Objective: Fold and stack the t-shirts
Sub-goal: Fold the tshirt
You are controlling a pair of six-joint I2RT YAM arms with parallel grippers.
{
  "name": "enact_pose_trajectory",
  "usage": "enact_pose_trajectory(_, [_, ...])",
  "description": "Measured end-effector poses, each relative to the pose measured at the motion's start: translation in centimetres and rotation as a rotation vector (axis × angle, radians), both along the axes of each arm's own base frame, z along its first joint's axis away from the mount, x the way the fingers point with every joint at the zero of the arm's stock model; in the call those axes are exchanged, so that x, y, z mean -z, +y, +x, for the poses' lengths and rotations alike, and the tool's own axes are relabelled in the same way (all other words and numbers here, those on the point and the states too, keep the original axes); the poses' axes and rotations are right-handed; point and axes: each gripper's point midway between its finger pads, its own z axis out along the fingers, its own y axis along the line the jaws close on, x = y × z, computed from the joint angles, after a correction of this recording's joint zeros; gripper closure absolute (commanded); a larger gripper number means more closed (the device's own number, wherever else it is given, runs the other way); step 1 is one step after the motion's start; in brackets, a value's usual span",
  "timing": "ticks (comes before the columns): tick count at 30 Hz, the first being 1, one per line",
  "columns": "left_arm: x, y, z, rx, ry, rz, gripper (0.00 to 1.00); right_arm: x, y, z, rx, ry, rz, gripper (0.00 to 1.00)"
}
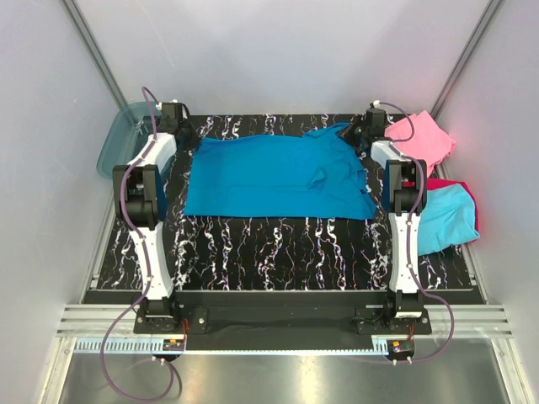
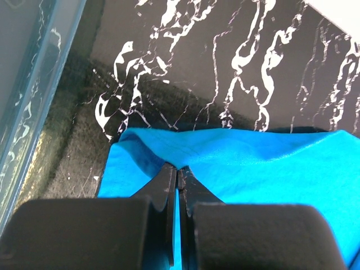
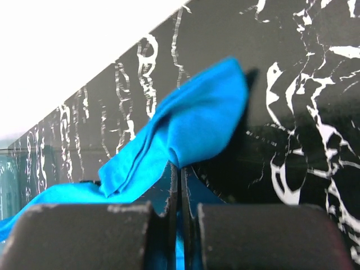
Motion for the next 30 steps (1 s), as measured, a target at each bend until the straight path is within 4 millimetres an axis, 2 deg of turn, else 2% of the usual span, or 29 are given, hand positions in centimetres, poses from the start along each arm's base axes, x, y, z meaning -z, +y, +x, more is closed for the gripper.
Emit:
enact_pose_trajectory(3, [-0.4, -0.1, 0.1, 0.003, -0.020, -0.002, 1.00, -1.2, -0.2, -0.3, -0.002, -0.043, -0.018, 1.00])
enact_pose_trajectory(14, [-2.7, -0.5, 0.3, 0.024, -0.090, -0.013, 1.00, -8.8, -1.1, 1.2, 0.007, -0.267, -0.108, 1.00])
enact_pose_trajectory(20, [-3.1, -0.5, 0.1, 0.029, -0.107, -0.012, 1.00, -9.8, -1.4, 0.9, 0.013, -0.297, -0.129, 1.00])
enact_pose_trajectory(26, [-2.3, -0.6, -0.7, 0.031, -0.084, -0.016, 1.00, -9.5, -1.8, -1.1, 0.033, -0.278, -0.138, 1.00])
enact_pose_trajectory(30, [-2.4, -0.6, -2.1, 0.031, -0.073, -0.016, 1.00, -9.3, -2.1, -2.8, 0.053, -0.261, -0.138, 1.00])
